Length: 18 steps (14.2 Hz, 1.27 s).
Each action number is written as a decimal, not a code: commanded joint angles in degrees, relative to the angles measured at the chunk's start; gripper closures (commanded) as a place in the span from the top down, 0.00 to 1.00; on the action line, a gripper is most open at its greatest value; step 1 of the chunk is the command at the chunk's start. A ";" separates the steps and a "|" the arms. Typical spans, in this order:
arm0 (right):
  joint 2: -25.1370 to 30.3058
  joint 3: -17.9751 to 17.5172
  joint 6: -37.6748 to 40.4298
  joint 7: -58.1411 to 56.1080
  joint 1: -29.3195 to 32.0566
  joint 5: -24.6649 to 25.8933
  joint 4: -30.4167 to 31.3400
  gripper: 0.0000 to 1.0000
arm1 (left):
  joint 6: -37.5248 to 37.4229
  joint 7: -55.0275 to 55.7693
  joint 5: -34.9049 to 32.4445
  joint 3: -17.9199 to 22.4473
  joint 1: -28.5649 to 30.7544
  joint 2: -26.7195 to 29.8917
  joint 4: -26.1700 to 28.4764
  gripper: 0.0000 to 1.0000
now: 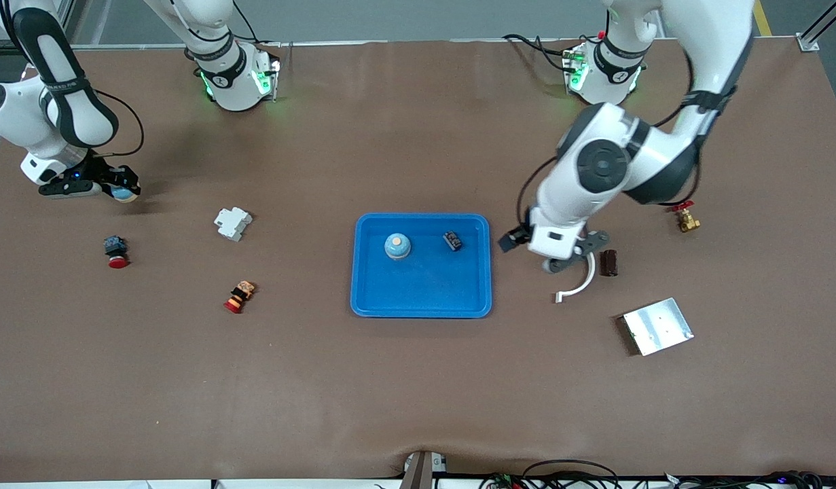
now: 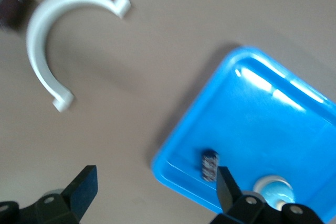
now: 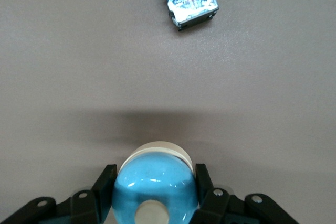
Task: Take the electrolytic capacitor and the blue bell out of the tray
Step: 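Move the left gripper to the second capacitor while the right gripper carries the bell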
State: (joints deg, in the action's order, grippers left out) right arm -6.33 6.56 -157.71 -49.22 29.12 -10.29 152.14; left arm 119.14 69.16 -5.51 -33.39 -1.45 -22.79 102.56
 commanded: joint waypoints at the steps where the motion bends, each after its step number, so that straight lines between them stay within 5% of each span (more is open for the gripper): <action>1: -0.87 -1.20 -1.80 -2.20 1.20 -2.37 0.44 0.00 | 1.78 9.91 -3.08 0.34 -4.95 -5.41 -3.68 1.00; 11: -6.41 -1.55 -6.03 -2.11 0.67 -4.48 0.00 0.00 | 12.78 28.22 -15.84 0.52 -10.59 -16.84 -3.94 1.00; 12: -6.68 -1.64 -5.94 -1.93 0.67 -4.57 -0.35 0.34 | 13.74 28.92 -15.76 0.52 -10.77 -17.98 -4.47 1.00; 13: -7.46 -2.25 -5.77 -1.76 0.67 -4.57 -0.87 0.99 | 14.79 29.71 -15.85 0.52 -10.86 -19.21 -5.08 1.00; 18: -6.51 -6.03 -0.87 -1.76 0.67 -4.48 -2.89 1.00 | 17.70 30.95 -16.11 2.88 -12.96 -22.03 -6.41 1.00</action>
State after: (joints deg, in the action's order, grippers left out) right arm -13.37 2.51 -161.92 -49.45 29.11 -12.74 150.80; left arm 135.57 98.08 -19.90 -32.19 -12.25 -43.35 97.88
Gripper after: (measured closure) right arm 0.000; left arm 0.000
